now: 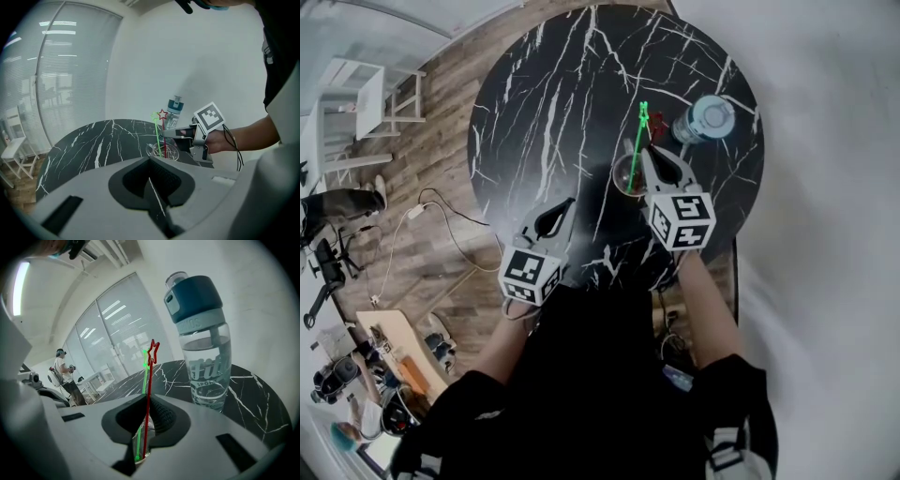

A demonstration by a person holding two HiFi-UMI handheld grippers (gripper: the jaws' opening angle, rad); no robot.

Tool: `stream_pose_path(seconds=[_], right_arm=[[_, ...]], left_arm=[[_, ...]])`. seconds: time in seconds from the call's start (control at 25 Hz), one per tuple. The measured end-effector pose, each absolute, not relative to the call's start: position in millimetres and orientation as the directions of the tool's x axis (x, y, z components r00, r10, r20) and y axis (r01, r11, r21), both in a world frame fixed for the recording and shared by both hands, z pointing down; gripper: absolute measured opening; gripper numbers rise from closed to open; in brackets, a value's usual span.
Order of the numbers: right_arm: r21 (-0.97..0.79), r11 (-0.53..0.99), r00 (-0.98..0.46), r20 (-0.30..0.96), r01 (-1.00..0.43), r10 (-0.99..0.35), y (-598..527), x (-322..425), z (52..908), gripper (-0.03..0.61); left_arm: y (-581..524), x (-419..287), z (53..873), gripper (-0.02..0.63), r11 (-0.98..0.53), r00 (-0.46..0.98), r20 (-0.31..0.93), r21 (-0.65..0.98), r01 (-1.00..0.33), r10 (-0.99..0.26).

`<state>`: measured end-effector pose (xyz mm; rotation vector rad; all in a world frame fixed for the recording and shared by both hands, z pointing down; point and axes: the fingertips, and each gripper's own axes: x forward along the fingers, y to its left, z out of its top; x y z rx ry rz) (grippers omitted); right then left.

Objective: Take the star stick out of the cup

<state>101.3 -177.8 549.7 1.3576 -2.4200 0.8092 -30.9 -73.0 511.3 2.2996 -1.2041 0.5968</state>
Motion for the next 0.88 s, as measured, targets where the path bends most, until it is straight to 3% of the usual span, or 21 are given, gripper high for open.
stream_pose_path(seconds=[0.88], right_arm=[[-0.279,0.396,-0.478,0.364,-0.875,-0.799,-147,113,494,0.008]], left_arm=[[-49,-41,488,-0.002,-0.537,0.553,0.512,0.197,-0.820,-0.657]])
